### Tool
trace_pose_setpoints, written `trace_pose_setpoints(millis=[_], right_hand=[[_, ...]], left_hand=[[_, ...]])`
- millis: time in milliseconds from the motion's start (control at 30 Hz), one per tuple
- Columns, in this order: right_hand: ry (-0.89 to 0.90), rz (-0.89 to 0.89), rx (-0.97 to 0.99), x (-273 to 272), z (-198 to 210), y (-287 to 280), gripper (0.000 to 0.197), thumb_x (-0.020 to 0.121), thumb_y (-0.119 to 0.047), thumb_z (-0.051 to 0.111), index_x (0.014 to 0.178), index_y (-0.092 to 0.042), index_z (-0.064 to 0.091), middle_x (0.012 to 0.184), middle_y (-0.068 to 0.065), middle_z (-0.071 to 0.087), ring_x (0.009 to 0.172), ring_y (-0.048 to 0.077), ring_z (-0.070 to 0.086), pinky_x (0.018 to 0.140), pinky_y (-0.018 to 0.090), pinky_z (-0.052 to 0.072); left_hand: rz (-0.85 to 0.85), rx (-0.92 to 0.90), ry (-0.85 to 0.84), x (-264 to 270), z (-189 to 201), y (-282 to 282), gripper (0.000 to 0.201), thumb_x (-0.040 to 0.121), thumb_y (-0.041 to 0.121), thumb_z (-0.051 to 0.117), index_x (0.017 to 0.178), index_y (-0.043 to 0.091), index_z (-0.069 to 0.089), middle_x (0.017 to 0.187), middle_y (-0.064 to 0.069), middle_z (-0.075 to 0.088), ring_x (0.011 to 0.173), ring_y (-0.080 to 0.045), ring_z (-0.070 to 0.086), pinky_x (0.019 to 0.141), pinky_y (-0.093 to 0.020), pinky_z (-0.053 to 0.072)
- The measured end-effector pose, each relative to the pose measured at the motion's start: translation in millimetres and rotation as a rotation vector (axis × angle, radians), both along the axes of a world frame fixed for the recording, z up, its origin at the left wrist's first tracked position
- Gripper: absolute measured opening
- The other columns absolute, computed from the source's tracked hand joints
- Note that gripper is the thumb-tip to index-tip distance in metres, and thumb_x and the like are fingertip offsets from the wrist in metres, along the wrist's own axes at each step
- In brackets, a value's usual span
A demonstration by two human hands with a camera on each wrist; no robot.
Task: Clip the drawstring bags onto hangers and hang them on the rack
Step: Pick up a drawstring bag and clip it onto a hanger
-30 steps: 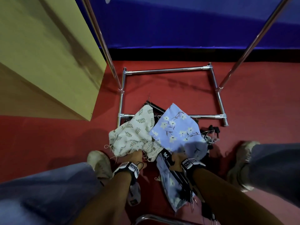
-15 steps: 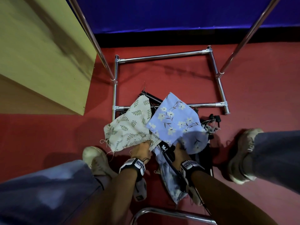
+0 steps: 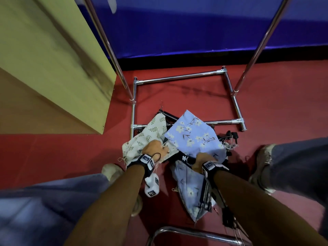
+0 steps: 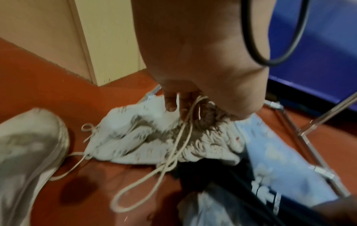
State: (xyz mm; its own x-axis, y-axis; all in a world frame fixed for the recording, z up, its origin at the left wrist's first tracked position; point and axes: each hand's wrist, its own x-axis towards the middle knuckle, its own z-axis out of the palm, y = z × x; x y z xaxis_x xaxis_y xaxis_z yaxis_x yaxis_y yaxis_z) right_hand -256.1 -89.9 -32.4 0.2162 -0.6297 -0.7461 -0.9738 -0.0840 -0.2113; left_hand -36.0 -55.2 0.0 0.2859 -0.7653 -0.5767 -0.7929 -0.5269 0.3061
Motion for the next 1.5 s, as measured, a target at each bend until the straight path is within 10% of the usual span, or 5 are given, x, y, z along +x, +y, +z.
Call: trace_pose_setpoints(millis=[233,633,900,1167,1500], right_hand=[[0.208,0.482,-0.321,5.8,99.4,-16.3,0.01,0.093,-0.017,0.058,0.099,-0.012,0.066,0.103,0.006,0.071,0.095,0.026,0.069,0.067,0.031,0.046],[0.138,0.571,-0.642,-15.0,231.8,-48.6,0.024,0.084,-0.026,0.065,0.106,-0.017,0.065,0.102,0.004,0.069,0.092,0.029,0.069,0.068,0.032,0.048],[-0.013,0.273,-0.523,-37.7,219.1,-47.3,0.016,0.083,-0.025,0.061,0.091,-0.015,0.051,0.087,0.005,0.058,0.076,0.03,0.058,0.066,0.033,0.049],[-0.244,-0.151,-0.2,-54.2,161.6,-38.1,0.014,0.078,-0.008,0.061,0.088,0.0,0.067,0.073,0.012,0.065,0.06,0.025,0.061,0.051,0.027,0.047],[-0.042,0.074,-0.275,-62.7,132.4,-45.7,0.021,0.078,-0.025,0.055,0.098,-0.019,0.058,0.09,0.005,0.066,0.078,0.026,0.064,0.067,0.033,0.054]], left_hand=[[-0.065,-0.156,0.004,9.5,78.5,-21.8,0.051,0.094,0.037,0.061,0.128,-0.001,0.059,0.129,-0.019,0.062,0.117,-0.035,0.06,0.09,-0.035,0.047],[0.026,-0.518,0.137,38.7,219.0,-33.1,0.094,0.067,0.088,0.059,0.087,-0.004,0.055,0.059,0.005,0.048,0.048,-0.014,0.043,0.051,-0.026,0.035],[0.396,-0.537,0.436,37.2,233.9,-24.6,0.066,0.095,0.072,0.02,0.085,0.02,0.06,0.076,-0.002,0.061,0.074,-0.022,0.061,0.07,-0.032,0.046],[0.449,-0.403,0.296,38.1,236.3,-28.0,0.01,0.073,0.001,0.053,0.069,0.009,0.05,0.063,-0.007,0.047,0.05,-0.022,0.042,0.05,-0.026,0.032],[0.527,-0.966,0.171,60.8,265.2,-27.1,0.018,0.08,0.007,0.07,0.074,0.021,0.061,0.073,0.003,0.063,0.064,-0.011,0.055,0.051,-0.016,0.043]])
